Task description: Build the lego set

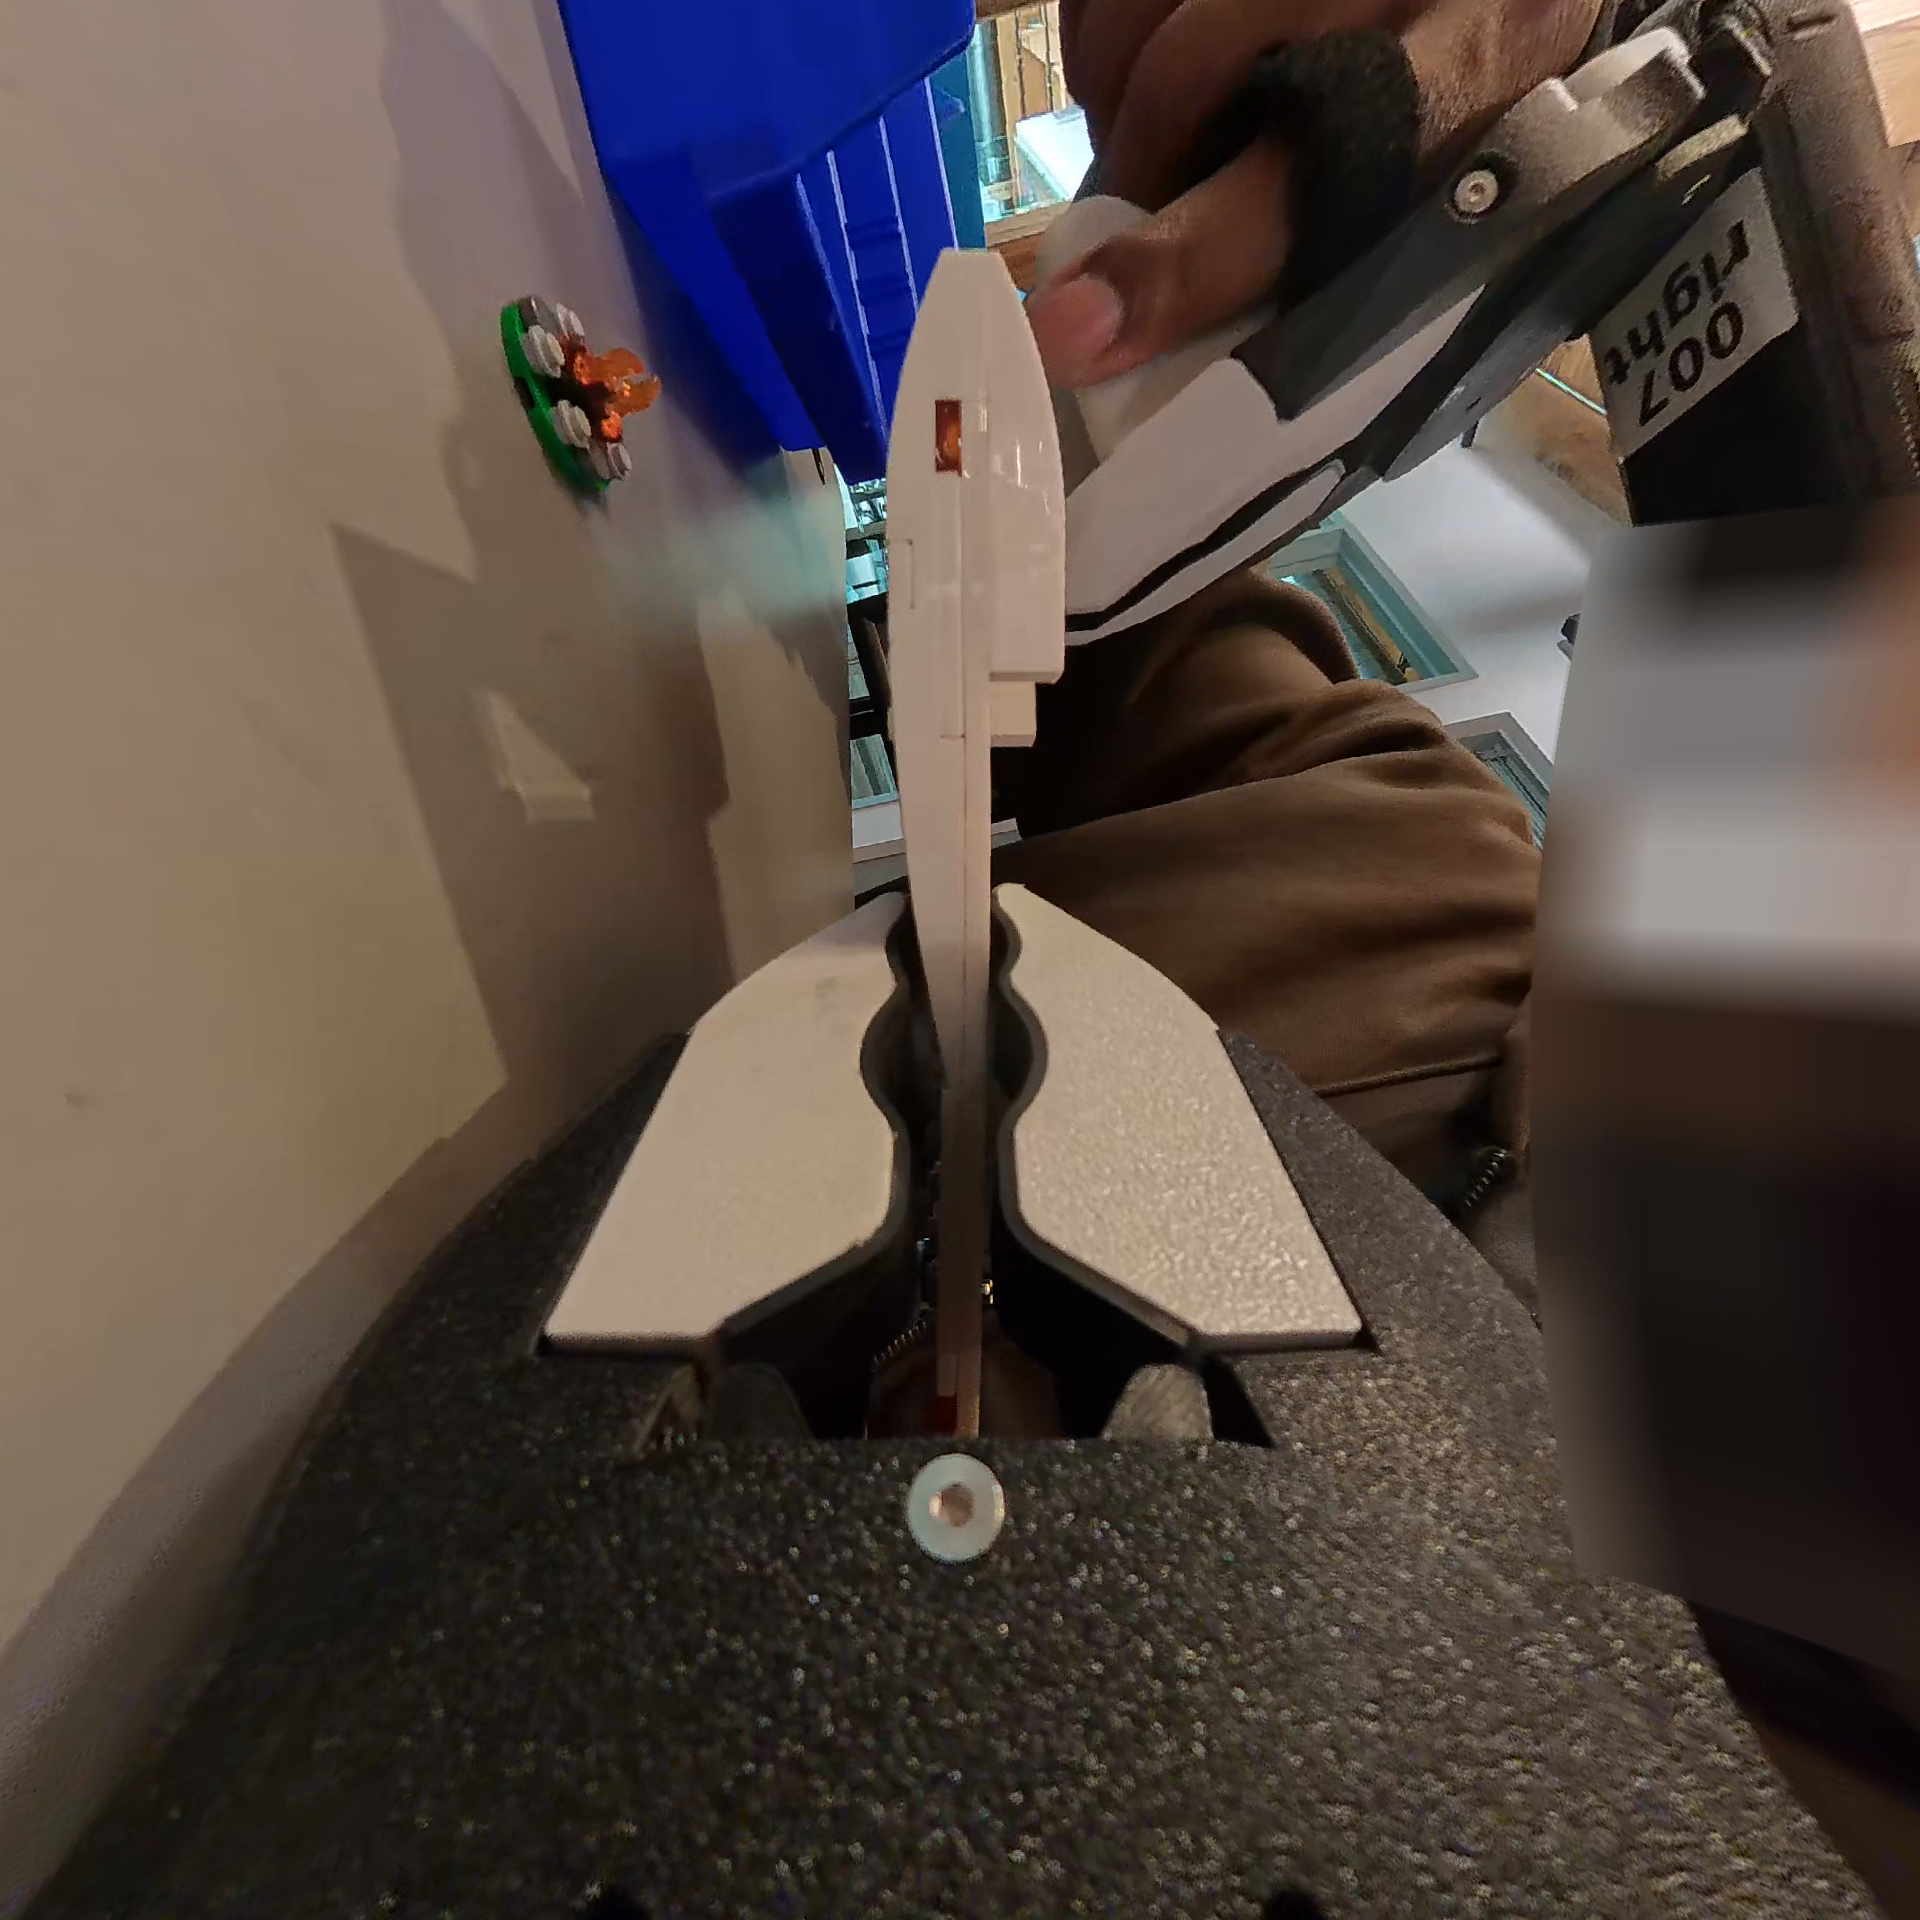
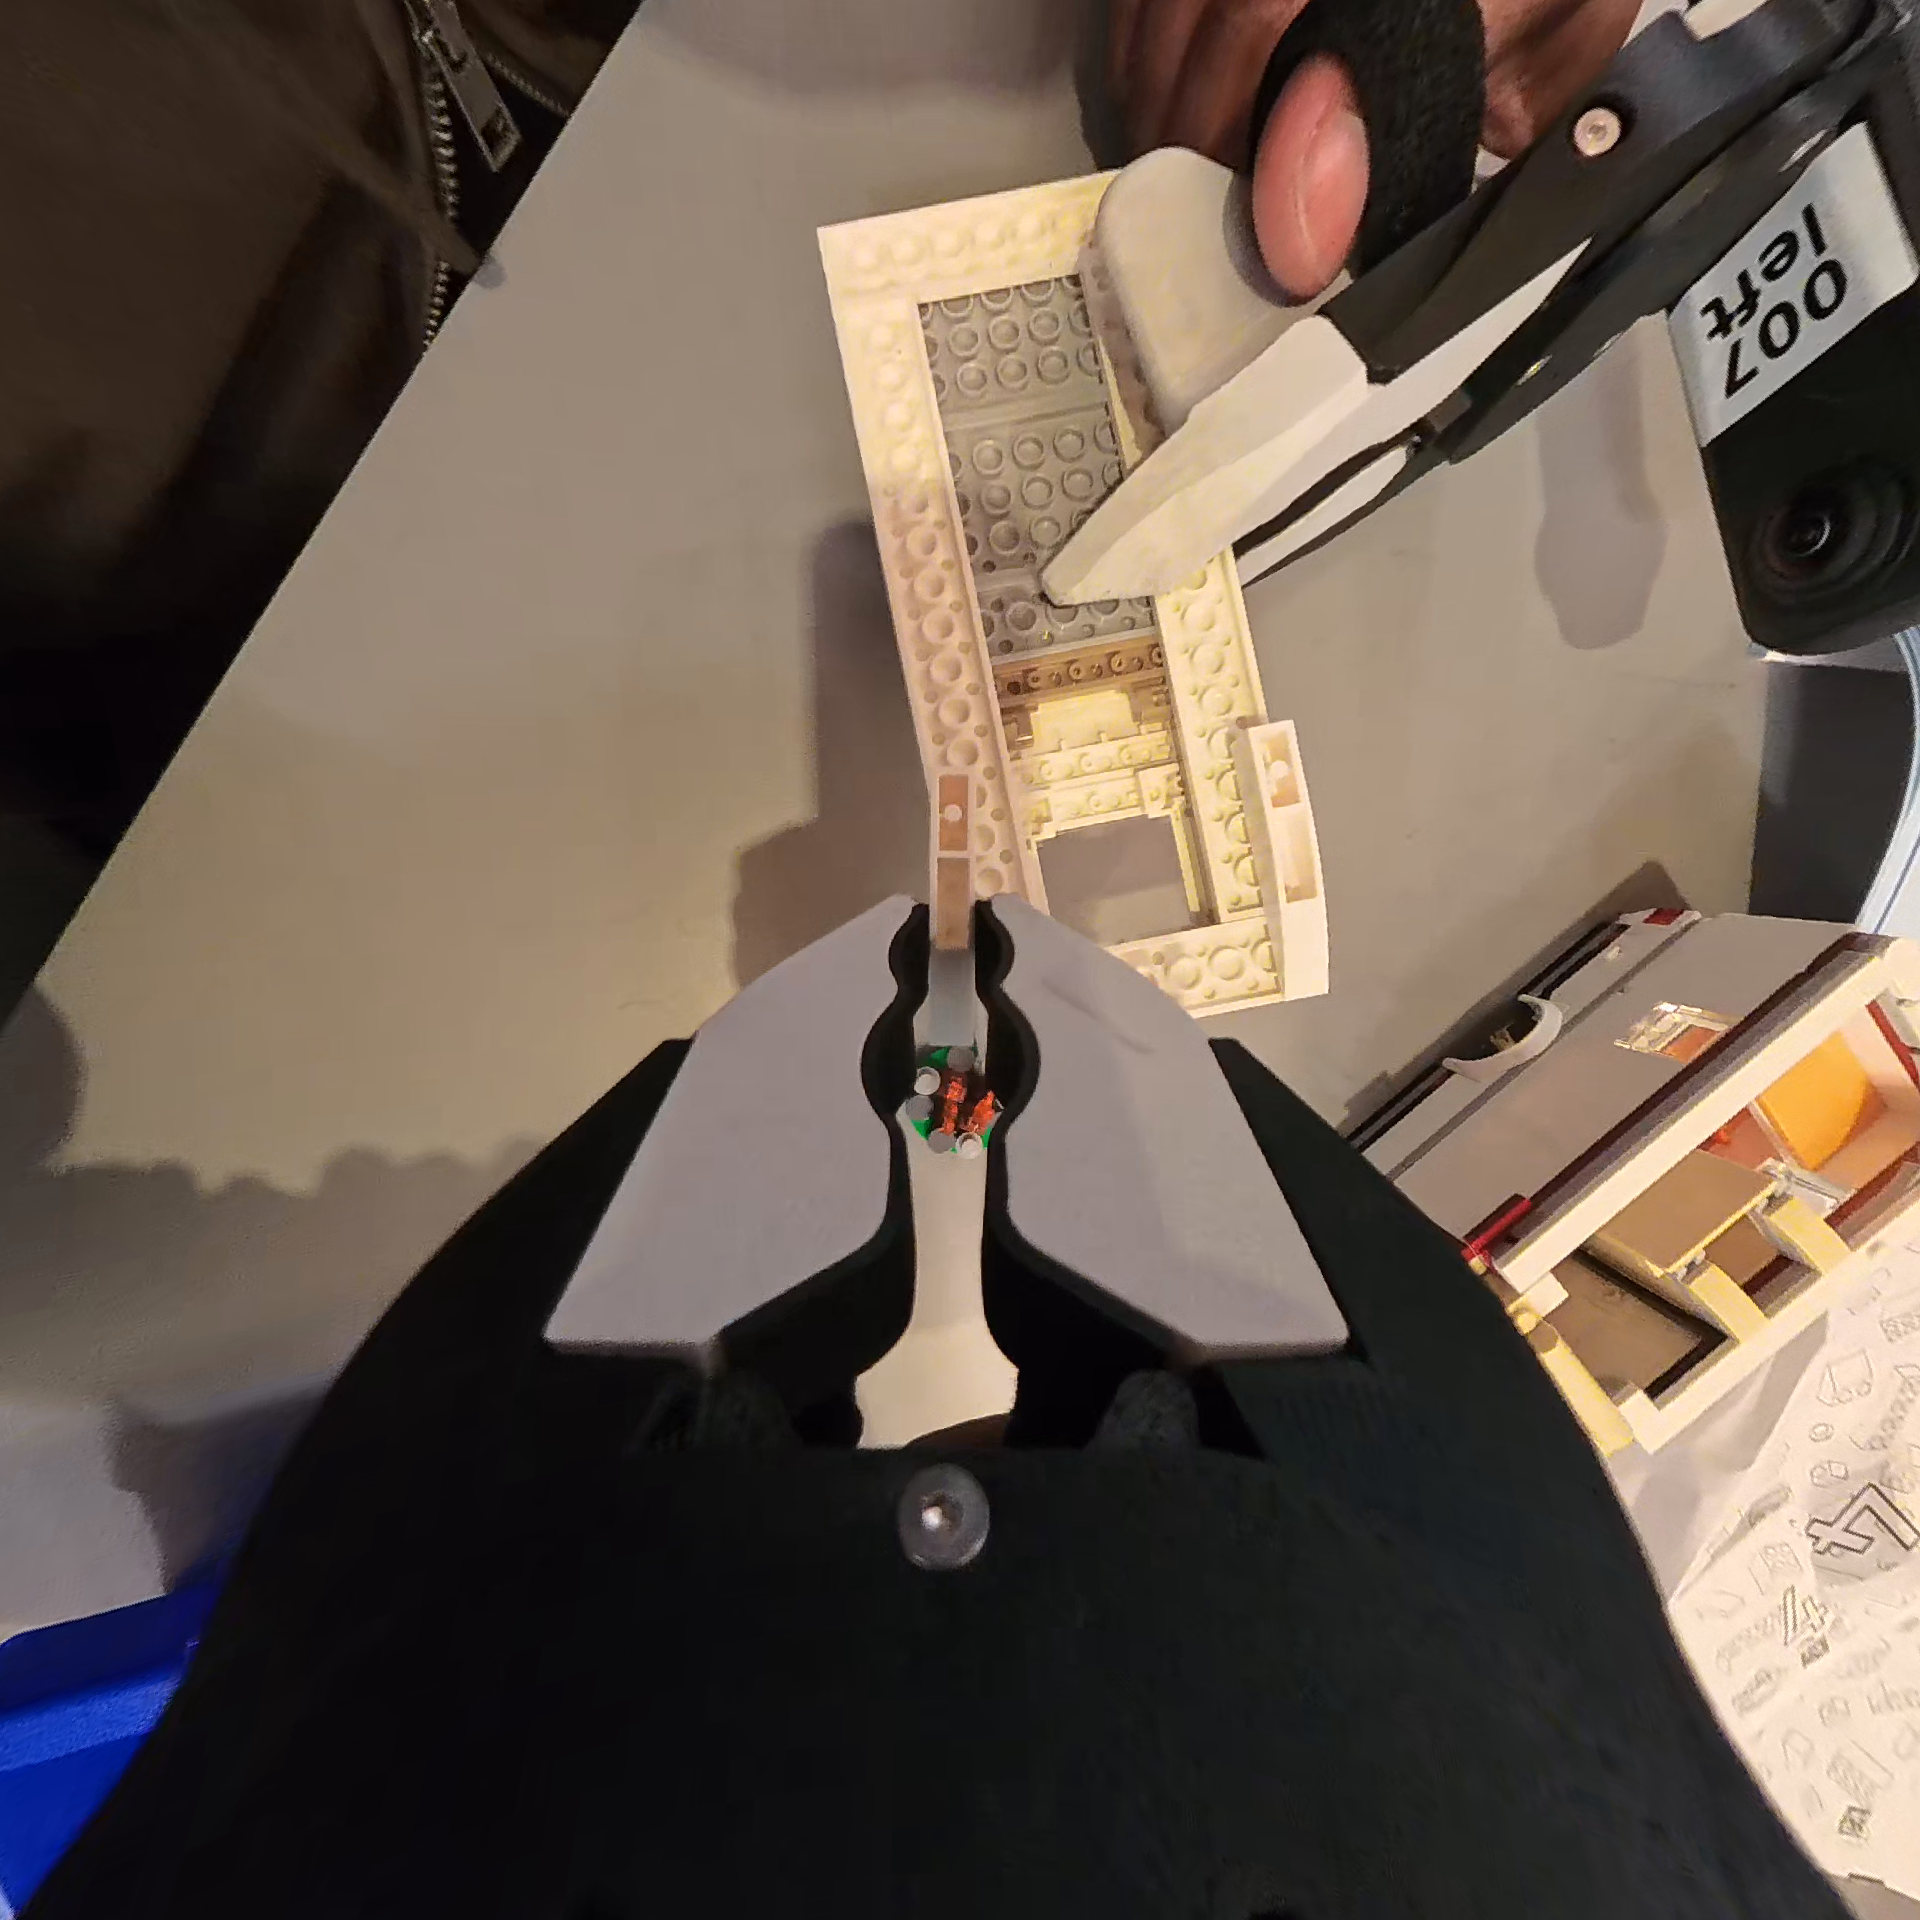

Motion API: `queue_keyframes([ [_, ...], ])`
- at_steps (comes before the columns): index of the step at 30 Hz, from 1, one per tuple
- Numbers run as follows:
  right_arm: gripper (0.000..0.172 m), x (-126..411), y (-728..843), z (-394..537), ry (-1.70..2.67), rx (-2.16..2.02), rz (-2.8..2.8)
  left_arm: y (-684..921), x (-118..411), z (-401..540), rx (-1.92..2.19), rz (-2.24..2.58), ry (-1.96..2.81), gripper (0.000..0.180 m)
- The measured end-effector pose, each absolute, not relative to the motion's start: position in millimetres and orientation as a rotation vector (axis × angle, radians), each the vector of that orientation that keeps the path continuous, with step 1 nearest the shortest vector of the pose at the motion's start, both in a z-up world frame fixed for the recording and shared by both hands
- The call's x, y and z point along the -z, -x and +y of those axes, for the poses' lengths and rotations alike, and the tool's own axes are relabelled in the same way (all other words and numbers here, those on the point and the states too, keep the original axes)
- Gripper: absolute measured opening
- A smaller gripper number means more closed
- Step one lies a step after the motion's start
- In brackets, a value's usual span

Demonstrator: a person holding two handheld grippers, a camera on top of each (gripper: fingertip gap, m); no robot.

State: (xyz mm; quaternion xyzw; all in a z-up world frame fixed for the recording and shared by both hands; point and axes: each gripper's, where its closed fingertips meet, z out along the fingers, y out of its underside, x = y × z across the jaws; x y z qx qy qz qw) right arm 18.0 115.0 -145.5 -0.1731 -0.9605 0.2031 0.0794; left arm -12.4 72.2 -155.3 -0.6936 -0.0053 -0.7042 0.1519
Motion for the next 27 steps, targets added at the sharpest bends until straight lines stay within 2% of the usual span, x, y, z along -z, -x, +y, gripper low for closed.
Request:
queue_keyframes([
  [14, 0.015, 144.6, -15.7, 121.2, 0.537, -0.58, -2.834, 12.7, 155.3, 72.4, 2.027, -0.026, 1.986, 0.011],
  [27, 0.008, 142.1, -15.6, 127.0, 0.534, -0.606, -2.821, 13.4, 155.2, 73.0, 2.031, -0.035, 1.984, 0.011],
])
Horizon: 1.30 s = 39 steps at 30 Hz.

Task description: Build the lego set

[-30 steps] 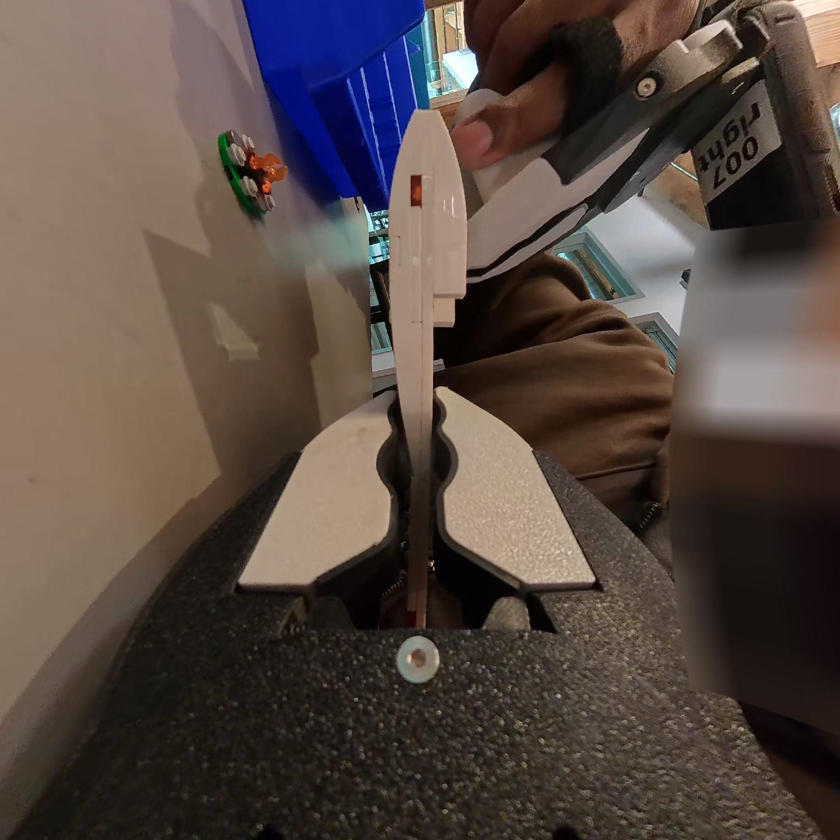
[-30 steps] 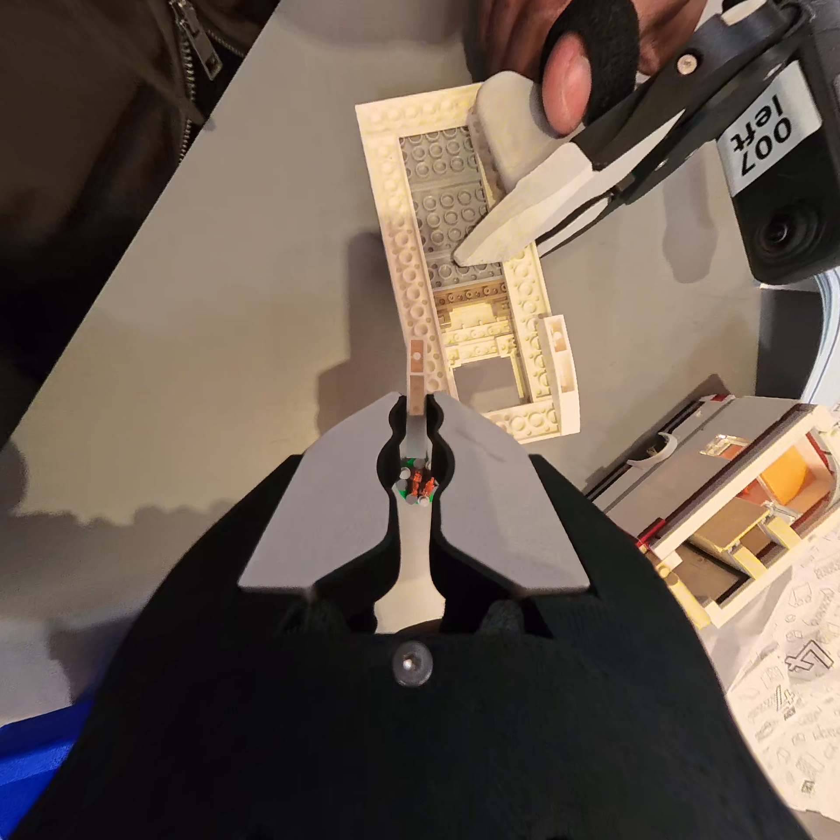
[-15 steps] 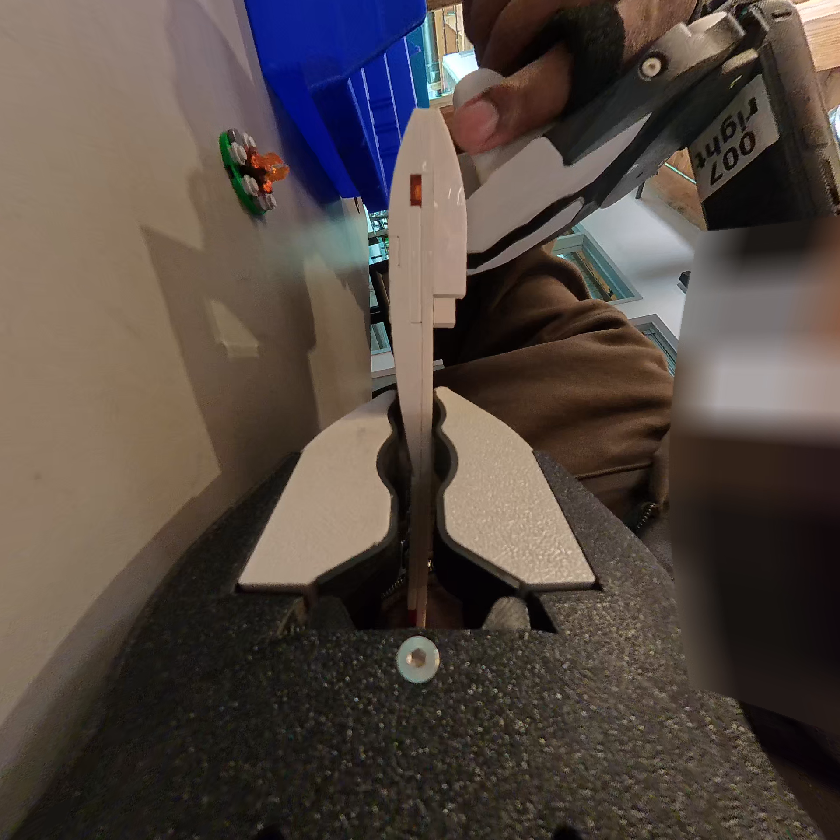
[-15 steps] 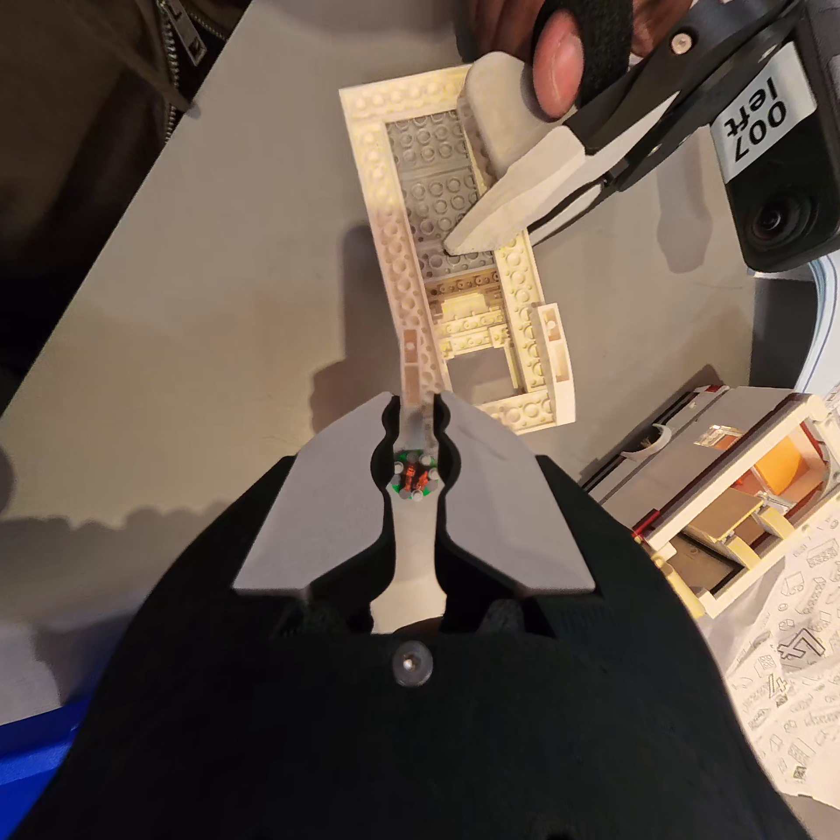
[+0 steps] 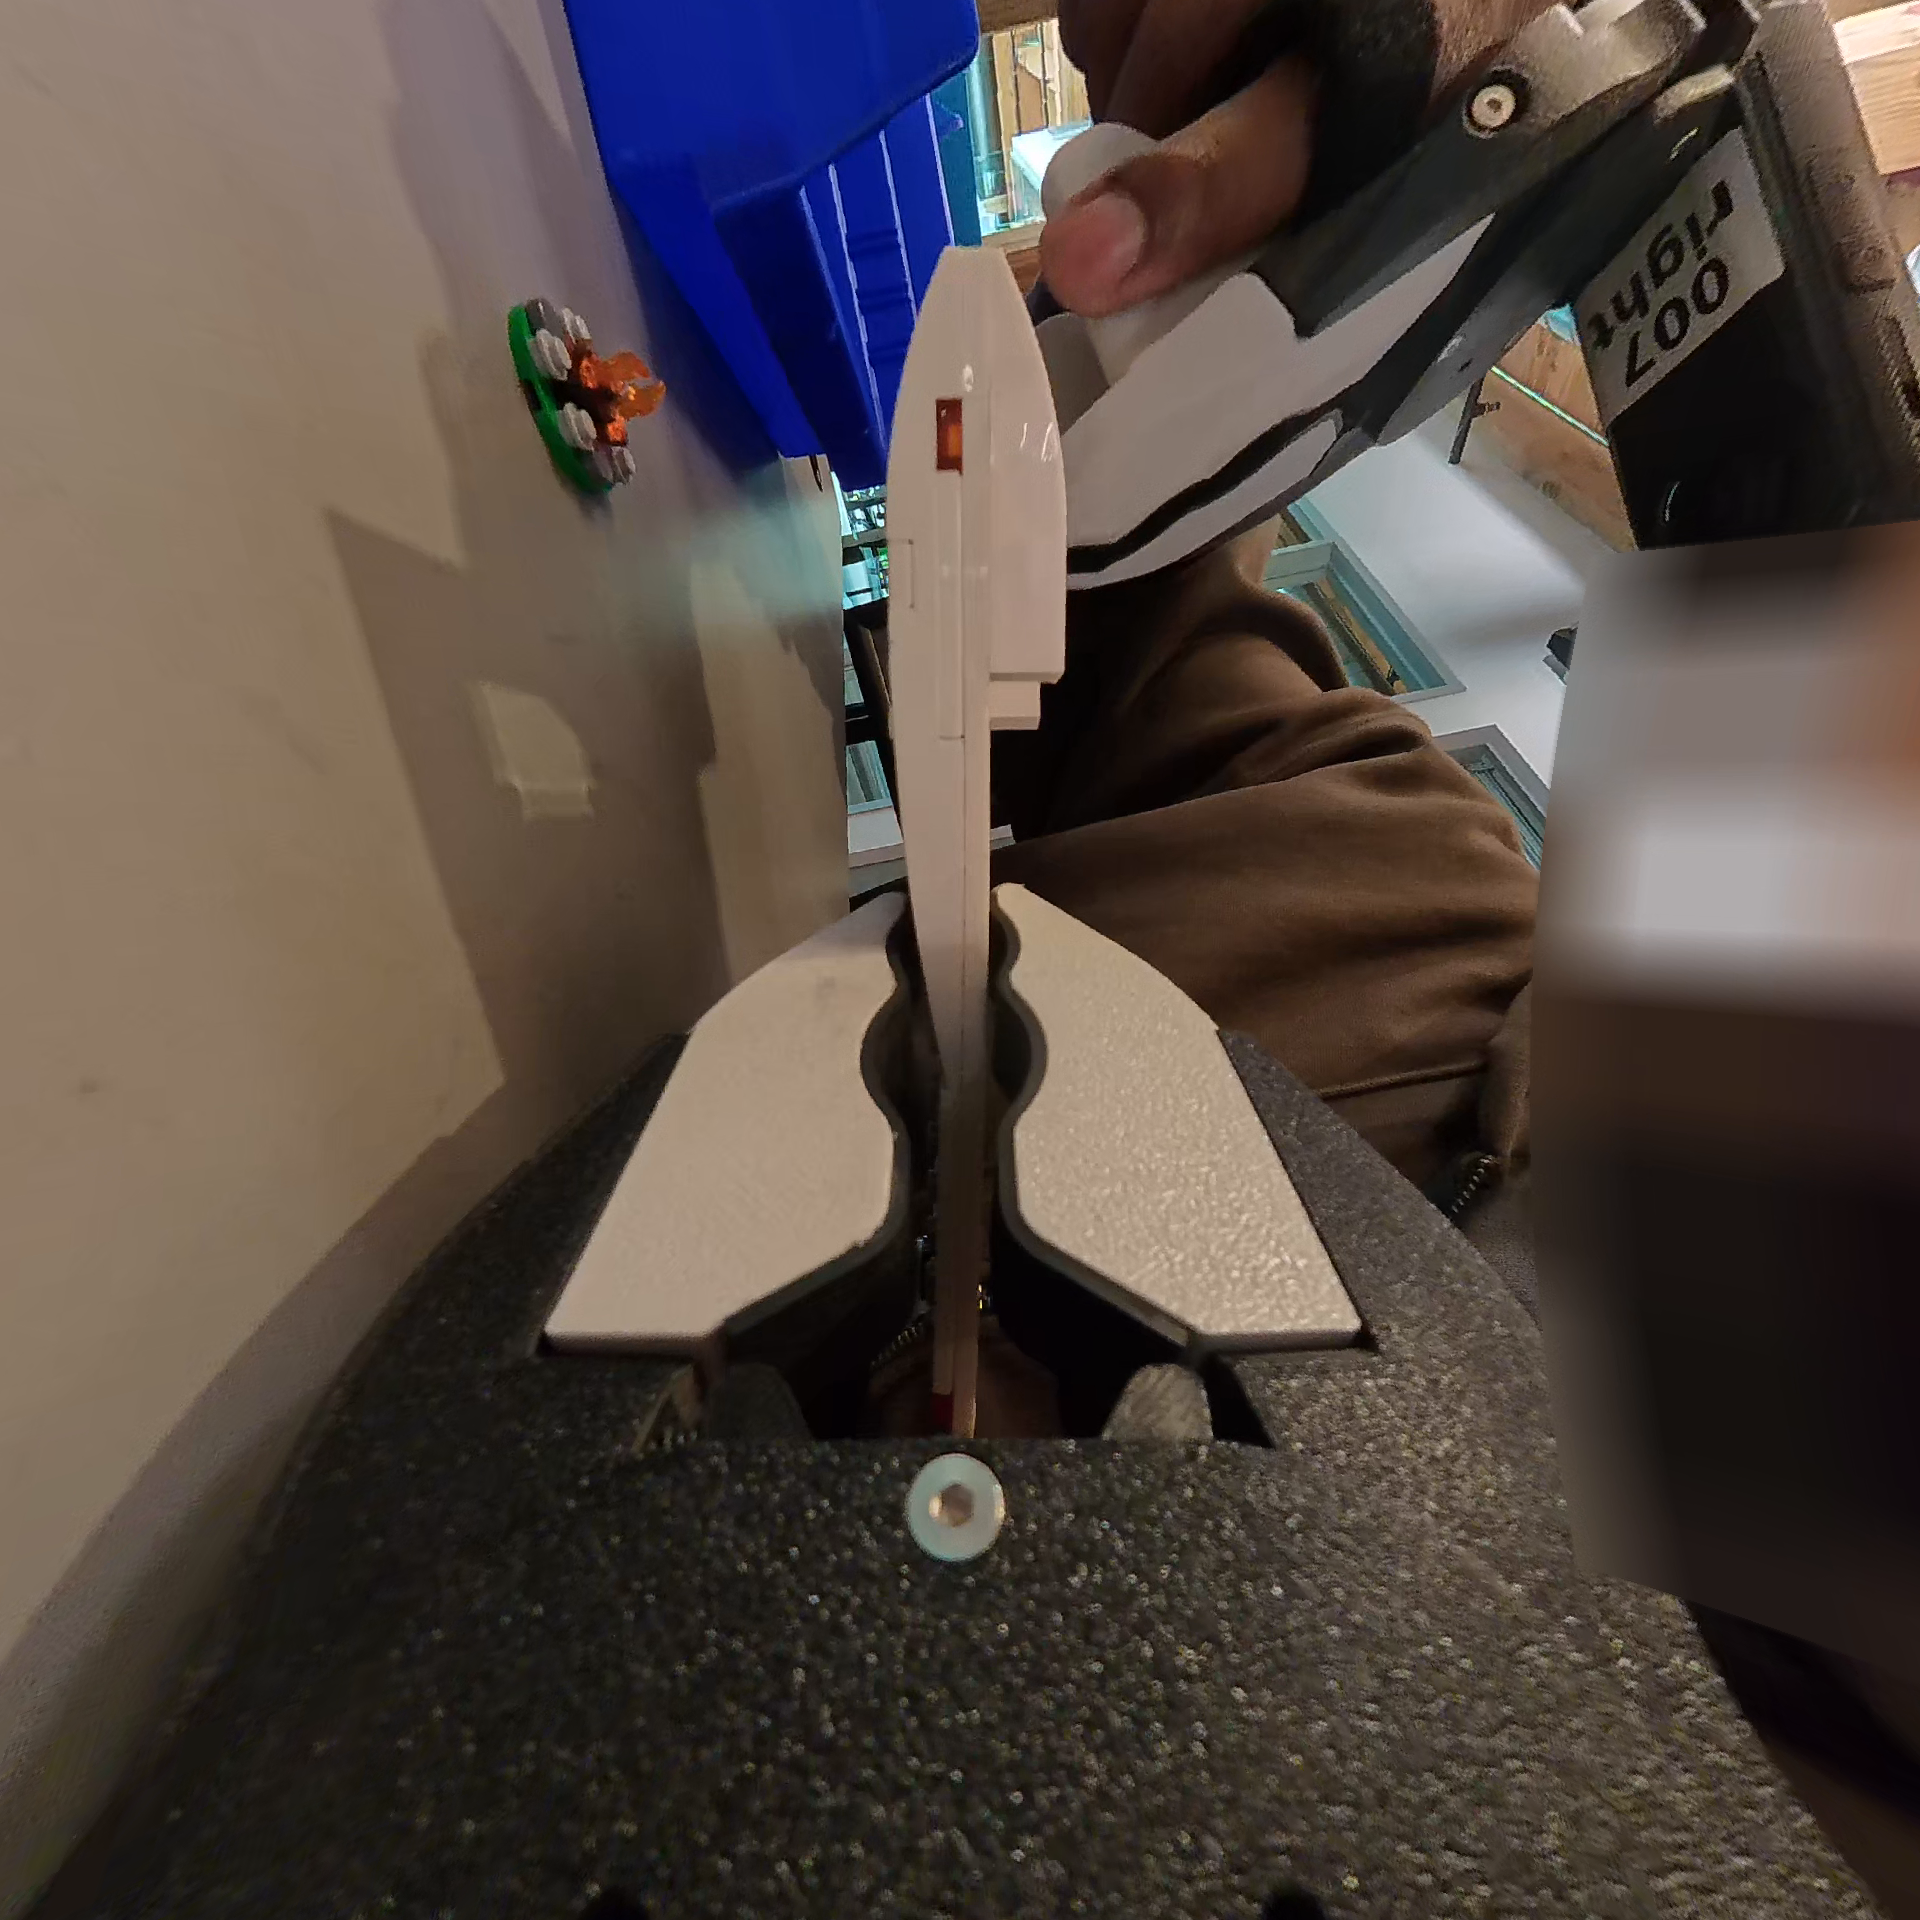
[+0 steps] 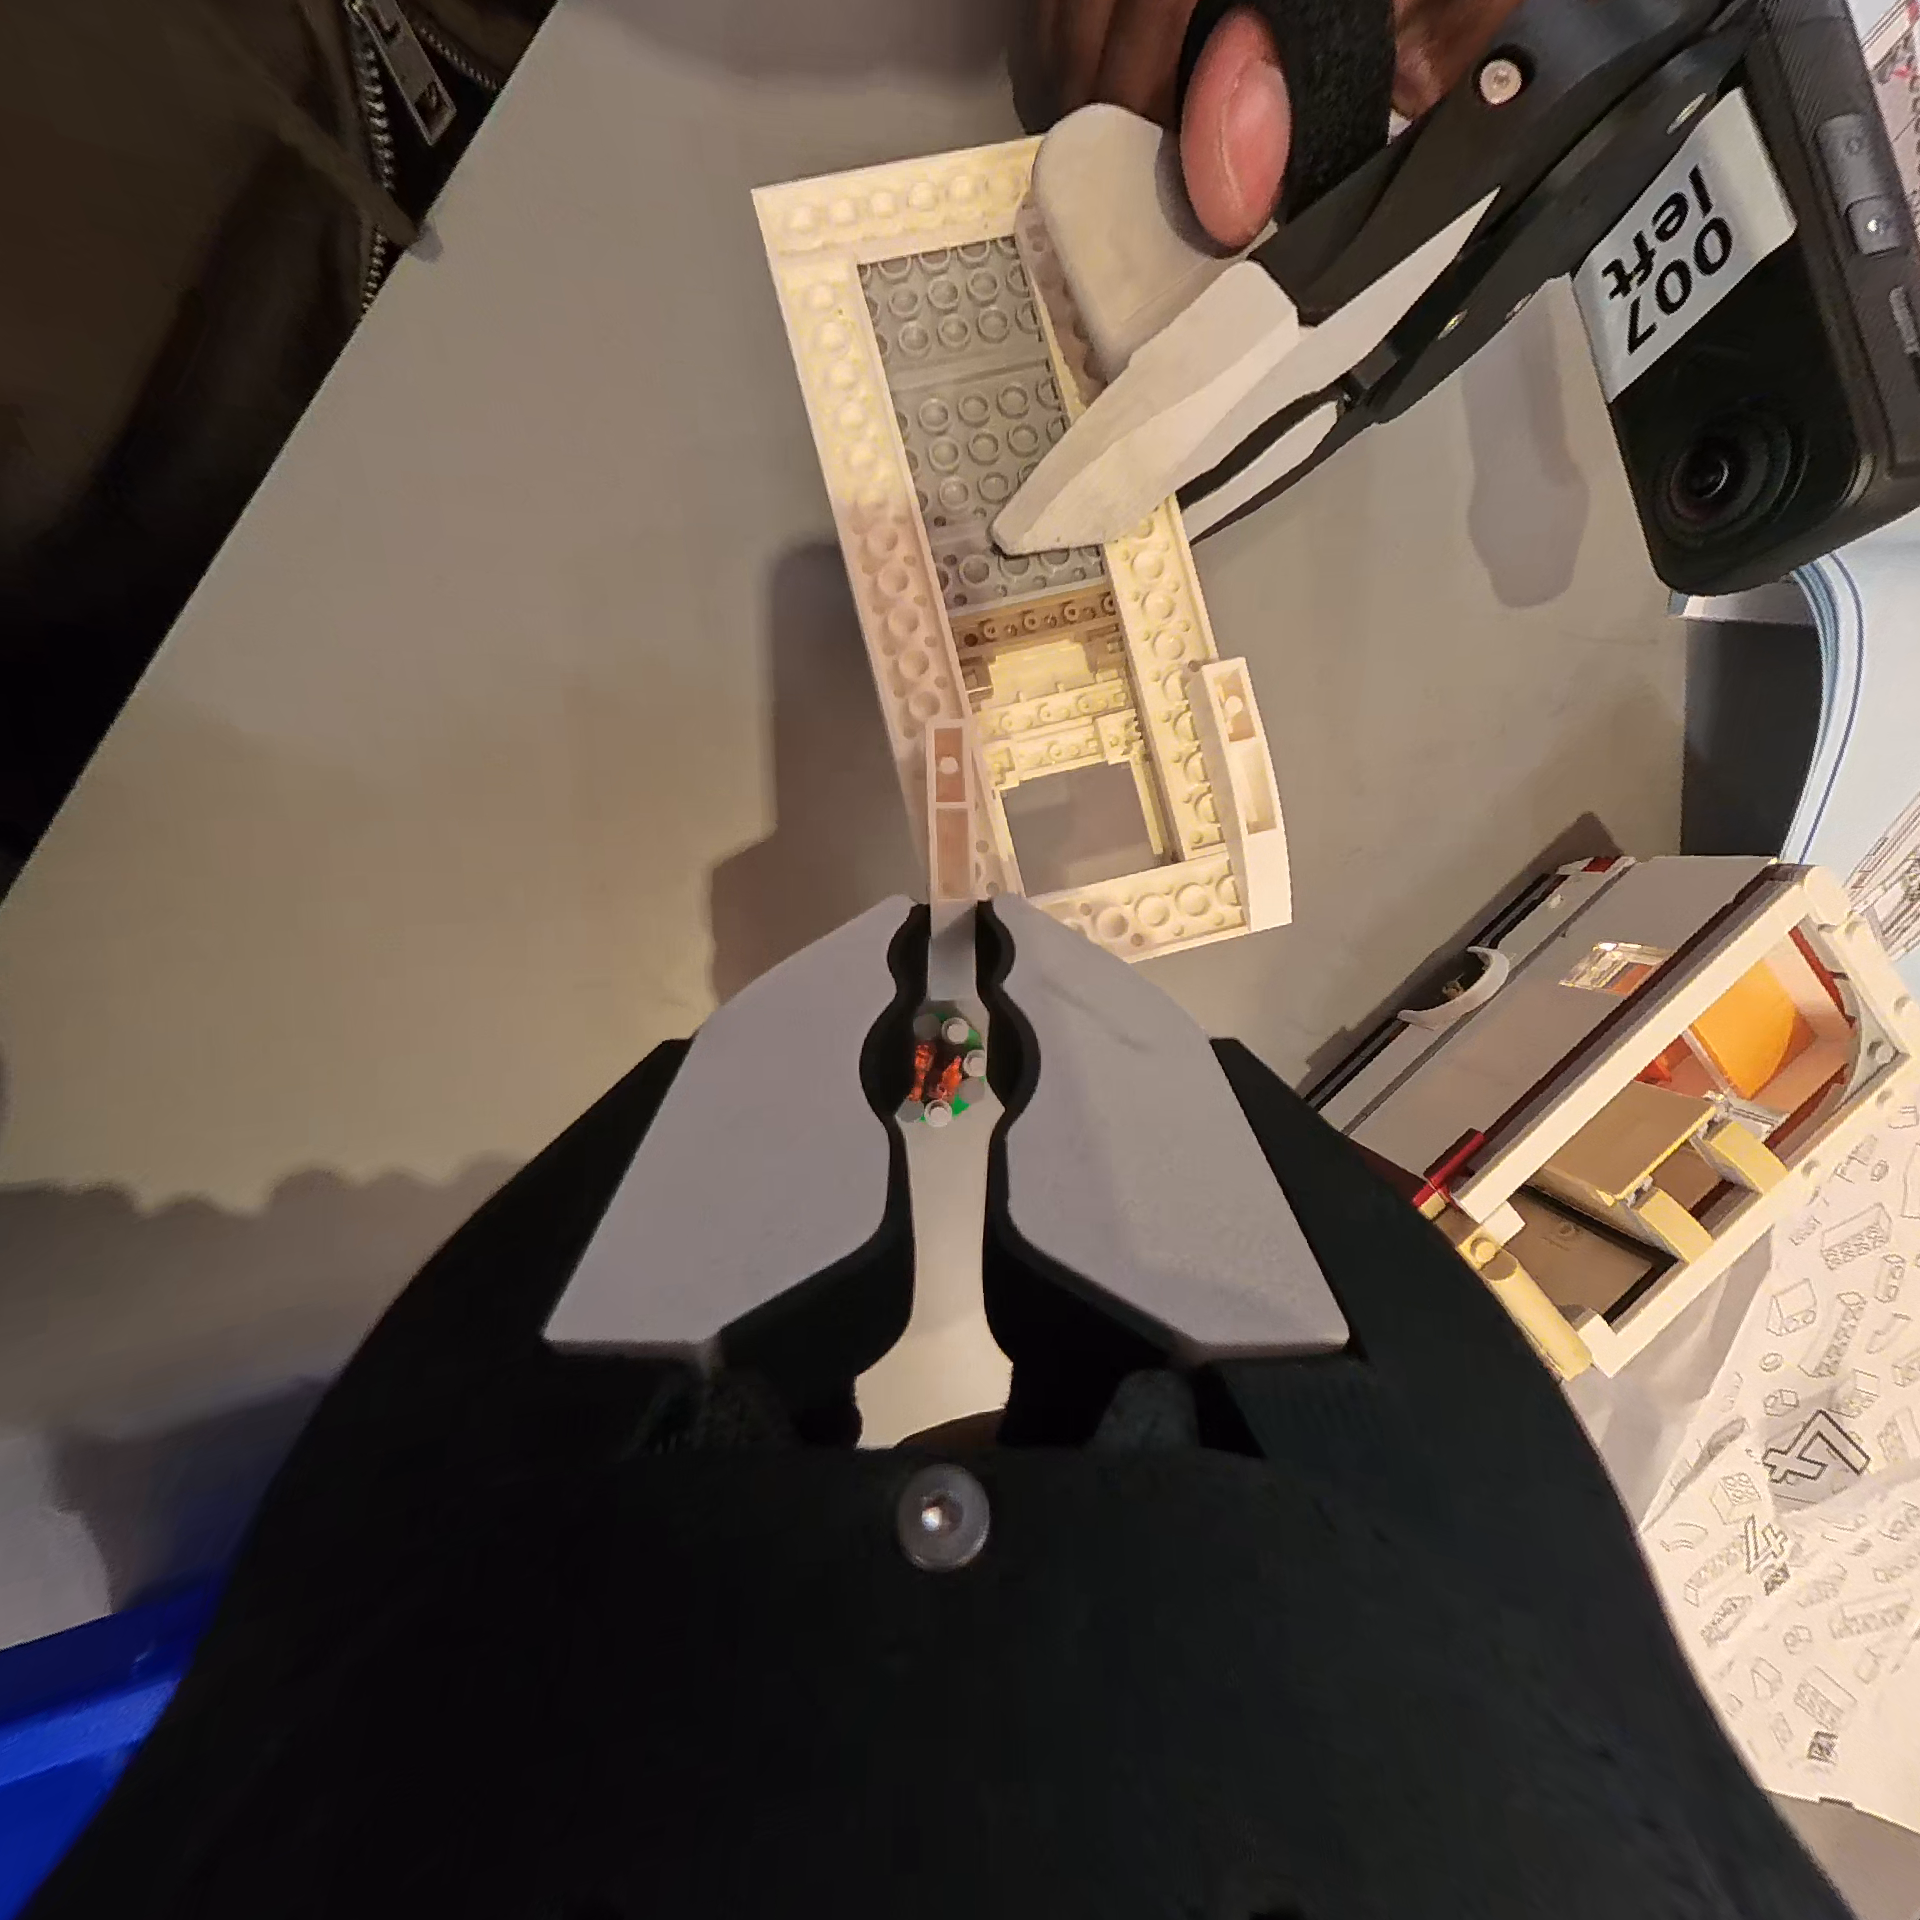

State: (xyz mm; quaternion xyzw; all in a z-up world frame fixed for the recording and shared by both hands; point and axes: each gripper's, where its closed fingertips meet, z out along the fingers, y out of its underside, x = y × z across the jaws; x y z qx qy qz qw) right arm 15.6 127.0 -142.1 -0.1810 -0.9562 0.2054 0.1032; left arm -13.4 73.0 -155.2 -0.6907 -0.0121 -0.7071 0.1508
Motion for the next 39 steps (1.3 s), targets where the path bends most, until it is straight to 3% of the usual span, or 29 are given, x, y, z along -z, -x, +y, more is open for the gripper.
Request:
queue_keyframes([
  [15, 0.013, 141.1, -12.4, 141.9, 0.574, -0.555, -2.807, 14.5, 154.7, 74.7, 2.036, -0.058, 1.974, 0.011],
  [23, 0.03, 129.1, -1.6, 175.7, 0.717, -0.338, -2.485, 27.5, 153.4, 85.6, 2.034, -0.192, 1.92, 0.011],
  [27, 0.037, 132.4, 2.7, 185.9, 1.044, -0.288, -2.178, 42.1, 151.5, 94.8, 2.001, -0.258, 1.875, 0.011],
  [39, 0.05, 134.6, 9.6, 148.9, 1.983, -1.3, -1.224, 45.3, 150.9, 97.7, 1.965, -0.267, 1.865, 0.011],
])
